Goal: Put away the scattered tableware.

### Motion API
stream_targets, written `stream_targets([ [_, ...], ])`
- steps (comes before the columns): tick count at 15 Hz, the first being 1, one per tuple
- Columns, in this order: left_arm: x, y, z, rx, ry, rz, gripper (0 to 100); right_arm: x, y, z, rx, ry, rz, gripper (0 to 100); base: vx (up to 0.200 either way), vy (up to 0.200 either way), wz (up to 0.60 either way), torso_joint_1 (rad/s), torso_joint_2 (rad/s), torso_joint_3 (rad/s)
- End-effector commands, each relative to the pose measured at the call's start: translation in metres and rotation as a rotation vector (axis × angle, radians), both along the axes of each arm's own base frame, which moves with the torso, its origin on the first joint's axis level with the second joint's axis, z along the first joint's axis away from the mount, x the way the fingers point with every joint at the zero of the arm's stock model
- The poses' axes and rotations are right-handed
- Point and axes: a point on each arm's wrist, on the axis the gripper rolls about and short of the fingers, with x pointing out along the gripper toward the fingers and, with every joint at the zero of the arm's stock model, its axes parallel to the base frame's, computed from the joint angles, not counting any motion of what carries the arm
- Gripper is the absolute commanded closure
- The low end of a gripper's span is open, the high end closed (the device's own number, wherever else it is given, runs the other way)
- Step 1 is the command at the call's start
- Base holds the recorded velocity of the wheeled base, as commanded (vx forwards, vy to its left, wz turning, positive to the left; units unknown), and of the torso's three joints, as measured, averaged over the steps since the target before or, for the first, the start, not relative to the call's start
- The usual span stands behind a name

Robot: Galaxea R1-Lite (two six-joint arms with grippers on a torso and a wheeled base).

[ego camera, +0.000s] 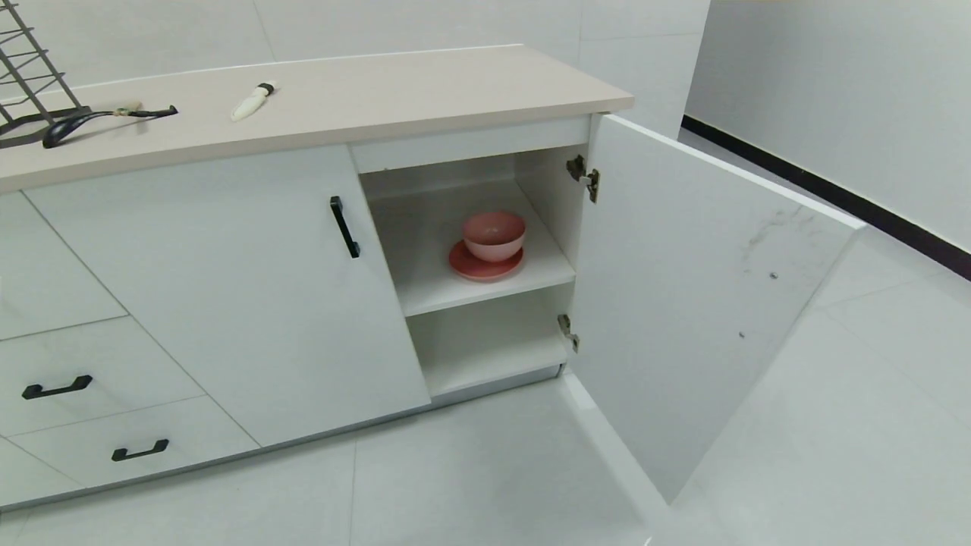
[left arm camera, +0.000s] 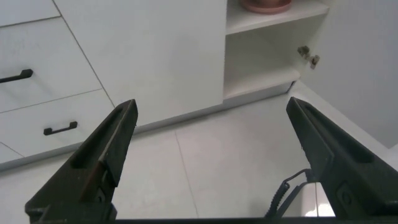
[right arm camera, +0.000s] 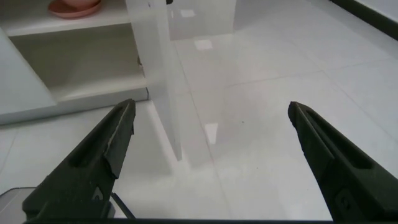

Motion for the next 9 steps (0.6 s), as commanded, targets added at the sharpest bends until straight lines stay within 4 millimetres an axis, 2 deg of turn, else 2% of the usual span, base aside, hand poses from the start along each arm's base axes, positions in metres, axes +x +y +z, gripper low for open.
stream_targets([
  [1, 0.0001, 0.0, 0.0, -0.005, 0.001, 0.0, 0, 0.0001, 0.0, 0.0001, -0.001, 0.001, -0.001, 0, 0.0, -0.2, 0.0, -0.002, 0.0, 0.007],
  [9, 0.0001, -0.0001, 0.0004, -0.015, -0.002, 0.001, 0, 0.0001, 0.0001, -0.0001, 0.007, 0.003, 0.003, 0, 0.0, -0.2, 0.0, 0.004, 0.01, 0.001],
])
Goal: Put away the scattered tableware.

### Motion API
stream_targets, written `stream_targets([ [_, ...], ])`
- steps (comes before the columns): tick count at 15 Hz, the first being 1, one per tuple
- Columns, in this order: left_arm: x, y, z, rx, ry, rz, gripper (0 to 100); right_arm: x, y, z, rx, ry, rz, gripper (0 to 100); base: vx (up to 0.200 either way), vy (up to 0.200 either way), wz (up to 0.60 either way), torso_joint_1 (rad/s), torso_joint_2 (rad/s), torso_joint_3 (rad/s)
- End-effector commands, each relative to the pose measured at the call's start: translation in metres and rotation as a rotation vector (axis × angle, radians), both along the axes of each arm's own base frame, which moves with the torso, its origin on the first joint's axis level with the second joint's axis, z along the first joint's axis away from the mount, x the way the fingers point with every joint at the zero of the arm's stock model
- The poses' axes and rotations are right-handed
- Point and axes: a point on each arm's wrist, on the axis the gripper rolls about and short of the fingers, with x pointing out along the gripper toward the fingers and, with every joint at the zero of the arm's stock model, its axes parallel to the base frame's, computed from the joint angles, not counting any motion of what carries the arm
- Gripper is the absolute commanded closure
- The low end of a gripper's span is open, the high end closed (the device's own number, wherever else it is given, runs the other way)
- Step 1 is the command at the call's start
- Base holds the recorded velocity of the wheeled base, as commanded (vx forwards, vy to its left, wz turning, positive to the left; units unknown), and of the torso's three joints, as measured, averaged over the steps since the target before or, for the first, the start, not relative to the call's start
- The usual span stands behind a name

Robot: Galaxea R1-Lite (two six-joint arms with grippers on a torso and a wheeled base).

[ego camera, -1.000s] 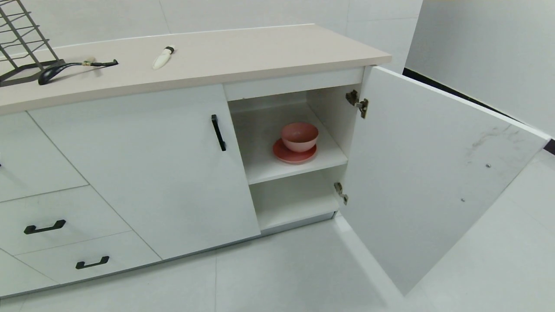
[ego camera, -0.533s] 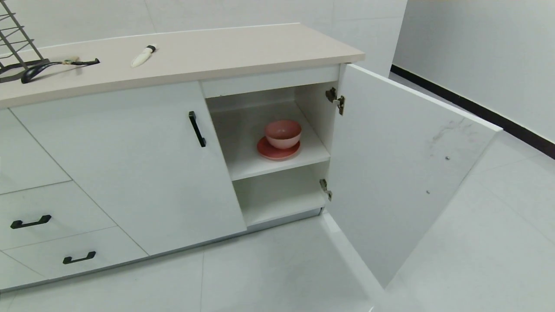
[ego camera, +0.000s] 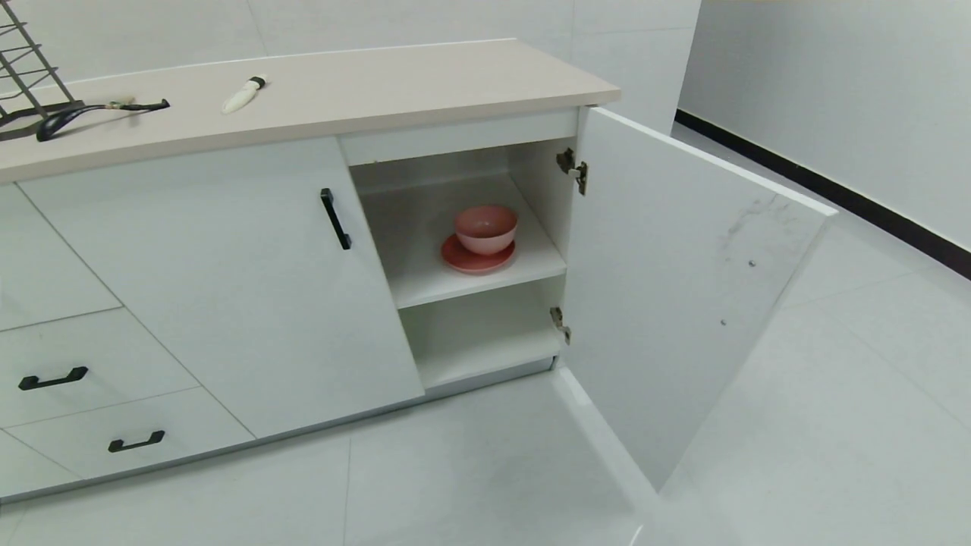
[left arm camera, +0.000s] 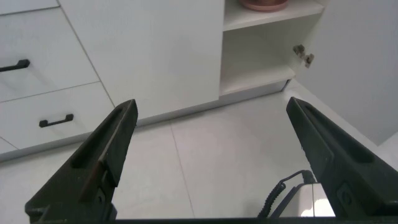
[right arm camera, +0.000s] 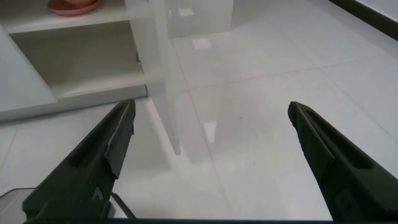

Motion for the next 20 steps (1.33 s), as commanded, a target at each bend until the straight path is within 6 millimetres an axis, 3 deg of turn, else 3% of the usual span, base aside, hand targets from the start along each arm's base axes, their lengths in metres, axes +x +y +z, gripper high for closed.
stream_targets([
  [1, 0.0001, 0.0, 0.0001, 0.0, 0.0, 0.0, 0, 0.0001, 0.0, 0.0002, -0.001, 0.0, 0.0, 0, 0.0, -0.2, 0.0, 0.002, 0.0, 0.002],
  [6, 0.0001, 0.0, 0.0001, 0.0, 0.0, 0.0, 0, 0.0002, 0.0, 0.0001, -0.001, 0.003, 0.0, 0, 0.0, -0.2, 0.0, 0.002, 0.0, 0.001],
  [15, 0.0001, 0.0, 0.0001, -0.003, 0.0, 0.0, 0, 0.0001, 0.0, 0.0, -0.001, 0.001, 0.0, 0, 0.0, 0.0, 0.6, 0.004, 0.0, 0.001],
  [18, 0.0001, 0.0, 0.0, -0.009, 0.002, 0.0, 0, 0.0002, 0.0, -0.0001, 0.005, 0.004, -0.002, 0, 0.0, 0.0, 0.0, 0.0, 0.0, 0.0],
  [19, 0.0001, 0.0, 0.0001, -0.015, 0.001, 0.0, 0, 0.0002, 0.0, -0.0001, 0.004, 0.004, -0.003, 100, 0.0, 0.0, 0.0, 0.0, 0.0, 0.0],
  [20, 0.0001, 0.0, 0.0001, -0.02, 0.001, 0.0, 0, 0.0001, 0.0, -0.0001, 0.007, 0.003, -0.003, 100, 0.0, 0.0, 0.0, 0.0, 0.0, 0.0],
])
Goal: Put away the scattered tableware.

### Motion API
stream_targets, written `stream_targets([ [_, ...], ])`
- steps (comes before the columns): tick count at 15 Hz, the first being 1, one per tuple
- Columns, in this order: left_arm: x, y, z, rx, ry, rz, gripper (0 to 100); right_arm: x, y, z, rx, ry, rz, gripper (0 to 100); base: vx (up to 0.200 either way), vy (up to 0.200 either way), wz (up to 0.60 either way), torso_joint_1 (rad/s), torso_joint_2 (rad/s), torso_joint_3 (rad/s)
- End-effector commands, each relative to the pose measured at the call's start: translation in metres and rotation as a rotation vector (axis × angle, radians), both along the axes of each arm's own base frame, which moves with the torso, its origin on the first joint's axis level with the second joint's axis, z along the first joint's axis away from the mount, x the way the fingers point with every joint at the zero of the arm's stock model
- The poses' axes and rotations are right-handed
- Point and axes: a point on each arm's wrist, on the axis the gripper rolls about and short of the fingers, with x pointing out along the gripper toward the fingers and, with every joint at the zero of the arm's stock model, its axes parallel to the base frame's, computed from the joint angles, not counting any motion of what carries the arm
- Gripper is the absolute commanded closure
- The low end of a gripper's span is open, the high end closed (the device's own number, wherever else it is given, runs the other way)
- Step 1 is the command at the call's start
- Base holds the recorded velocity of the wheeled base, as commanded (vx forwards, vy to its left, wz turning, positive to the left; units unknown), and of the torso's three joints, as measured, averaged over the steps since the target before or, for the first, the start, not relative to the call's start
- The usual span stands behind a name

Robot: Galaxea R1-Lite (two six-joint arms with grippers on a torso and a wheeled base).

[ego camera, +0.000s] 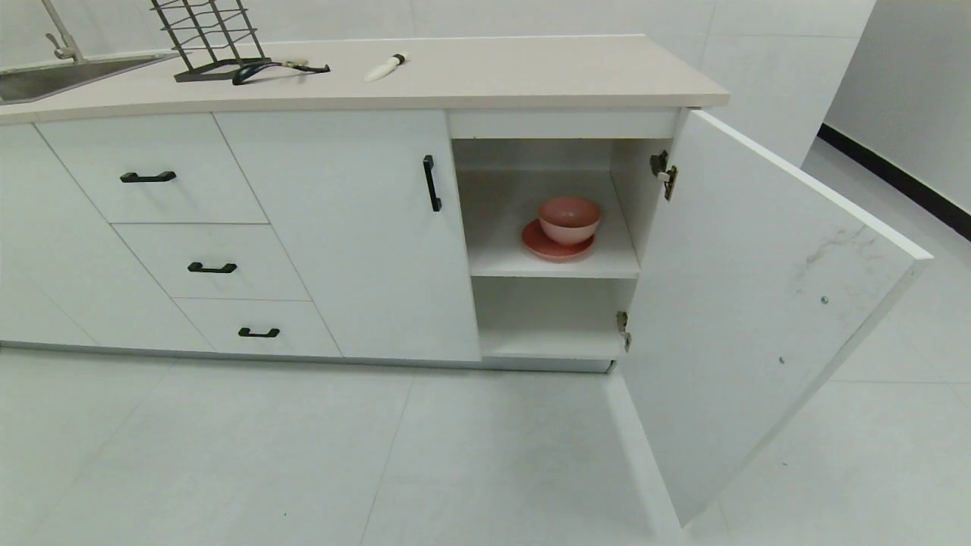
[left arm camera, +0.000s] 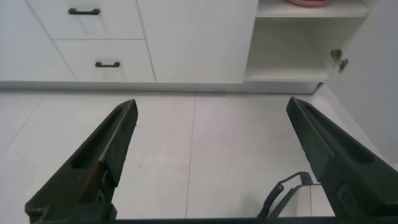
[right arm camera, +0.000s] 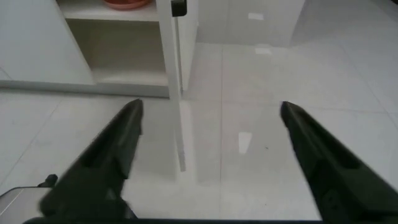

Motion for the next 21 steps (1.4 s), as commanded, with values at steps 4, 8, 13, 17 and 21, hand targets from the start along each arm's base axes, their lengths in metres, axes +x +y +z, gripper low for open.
stream_targets([
  [4, 0.0, 0.0, 0.0, -0.008, 0.001, 0.001, 0, 0.0, 0.0, 0.0, 0.009, 0.002, 0.0, 100, 0.0, 0.0, 0.0, 0.0, 0.0, 0.0],
  [8, 0.0, 0.0, 0.0, -0.013, 0.003, 0.001, 0, 0.0, 0.0, 0.008, 0.02, -0.077, -0.001, 100, 0.0, 0.0, 0.0, 0.0, 0.0, 0.0],
  [13, 0.0, 0.0, 0.0, -0.025, 0.001, 0.015, 0, 0.014, 0.003, 0.067, -0.017, -0.13, 0.152, 100, 0.0, 0.0, 0.0, 0.0, 0.0, 0.0],
  [17, 0.0, 0.0, 0.0, -0.025, 0.001, 0.015, 0, 0.082, 0.004, 0.131, -0.039, -0.204, 0.164, 100, 0.0, 0.0, 0.0, 0.0, 0.0, 0.0],
  [21, 0.0, 0.0, 0.0, -0.024, 0.001, 0.013, 0, 0.132, -0.004, 0.098, -0.061, -0.112, 0.152, 100, 0.0, 0.0, 0.0, 0.0, 0.0, 0.0],
])
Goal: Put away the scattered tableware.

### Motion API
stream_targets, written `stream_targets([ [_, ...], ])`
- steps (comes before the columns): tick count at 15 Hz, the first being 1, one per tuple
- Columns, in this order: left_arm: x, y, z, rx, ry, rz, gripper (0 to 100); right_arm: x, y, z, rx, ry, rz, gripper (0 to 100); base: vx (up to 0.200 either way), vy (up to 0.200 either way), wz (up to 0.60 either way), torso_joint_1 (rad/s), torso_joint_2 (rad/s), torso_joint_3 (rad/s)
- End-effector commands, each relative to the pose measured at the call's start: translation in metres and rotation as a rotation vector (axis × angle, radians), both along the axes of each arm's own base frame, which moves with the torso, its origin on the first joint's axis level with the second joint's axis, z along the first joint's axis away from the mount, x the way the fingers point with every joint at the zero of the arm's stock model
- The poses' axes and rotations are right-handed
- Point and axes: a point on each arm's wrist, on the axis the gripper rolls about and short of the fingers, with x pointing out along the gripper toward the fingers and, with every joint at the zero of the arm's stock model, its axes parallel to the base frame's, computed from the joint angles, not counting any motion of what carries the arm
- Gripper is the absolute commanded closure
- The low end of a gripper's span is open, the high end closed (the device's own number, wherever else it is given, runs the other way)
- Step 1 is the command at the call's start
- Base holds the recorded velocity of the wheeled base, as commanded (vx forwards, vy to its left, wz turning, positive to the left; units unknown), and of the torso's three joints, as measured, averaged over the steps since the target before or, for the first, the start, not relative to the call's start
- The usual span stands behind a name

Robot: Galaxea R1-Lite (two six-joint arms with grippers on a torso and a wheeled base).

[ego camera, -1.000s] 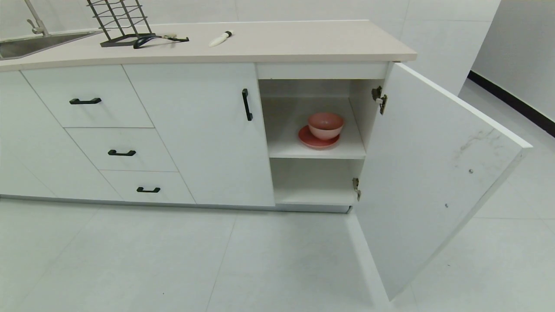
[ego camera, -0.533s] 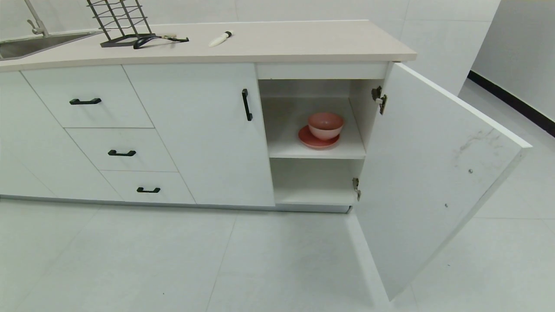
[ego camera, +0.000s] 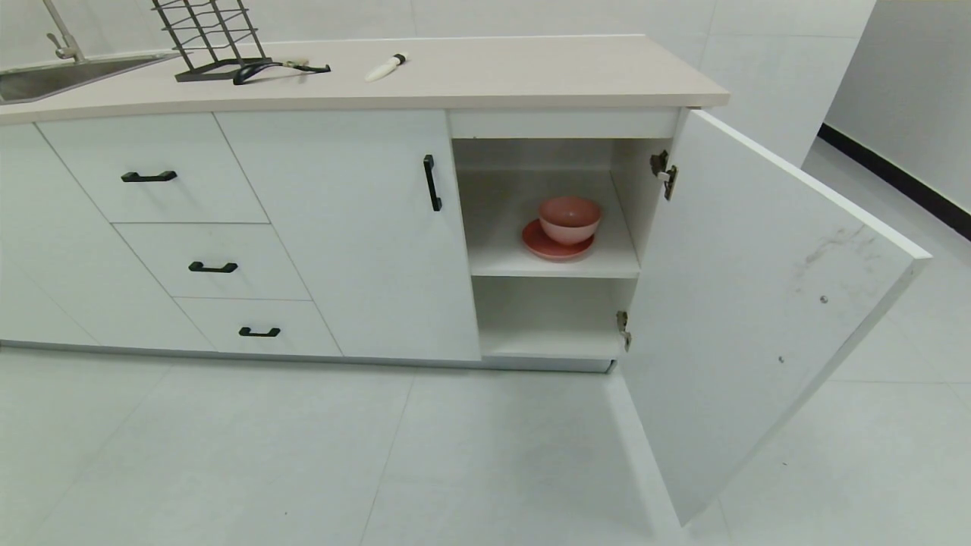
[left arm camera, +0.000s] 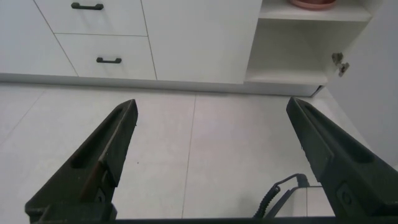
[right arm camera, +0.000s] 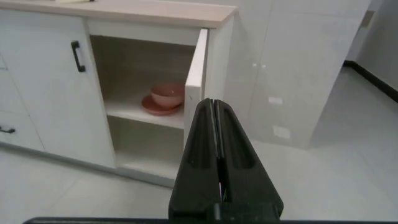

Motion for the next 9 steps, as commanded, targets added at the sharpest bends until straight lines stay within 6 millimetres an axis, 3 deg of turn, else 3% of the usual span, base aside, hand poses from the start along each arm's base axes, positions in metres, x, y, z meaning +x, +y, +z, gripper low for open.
stream_targets([
  [1, 0.0, 0.0, 0.0, 0.001, 0.0, 0.0, 0, 0.047, -0.006, -0.03, -0.018, 0.198, -0.005, 100, 0.0, 0.0, 0.0, 0.0, 0.0, 0.0],
  [5, 0.0, 0.0, 0.0, -0.002, 0.0, 0.0, 0, 0.073, -0.008, -0.019, -0.021, 0.204, -0.003, 100, 0.0, 0.0, 0.0, 0.0, 0.0, 0.0],
  [8, 0.0, 0.0, 0.0, 0.008, 0.002, 0.001, 0, 0.084, -0.009, -0.025, -0.018, 0.239, -0.007, 100, 0.0, 0.0, 0.0, 0.0, 0.0, 0.0],
  [9, 0.0, 0.0, 0.0, 0.01, 0.002, 0.001, 0, 0.088, -0.01, -0.028, -0.016, 0.261, -0.006, 100, 0.0, -0.2, 0.0, 0.002, 0.0, -0.002],
])
